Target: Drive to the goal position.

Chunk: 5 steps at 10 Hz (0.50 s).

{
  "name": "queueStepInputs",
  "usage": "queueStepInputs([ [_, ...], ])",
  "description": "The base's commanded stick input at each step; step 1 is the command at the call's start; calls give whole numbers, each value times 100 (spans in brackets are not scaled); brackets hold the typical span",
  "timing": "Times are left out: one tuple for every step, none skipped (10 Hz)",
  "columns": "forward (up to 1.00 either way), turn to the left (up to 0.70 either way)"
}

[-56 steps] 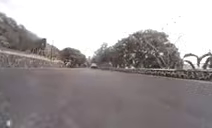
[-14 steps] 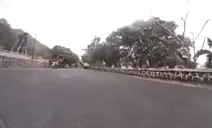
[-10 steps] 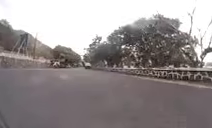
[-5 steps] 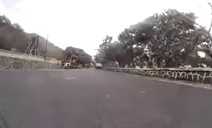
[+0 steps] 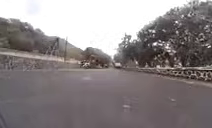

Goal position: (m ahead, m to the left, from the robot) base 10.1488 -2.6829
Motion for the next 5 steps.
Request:
queueStepInputs([
  [100, 0],
  [100, 0],
  [100, 0],
  [100, 0],
  [100, 0],
])
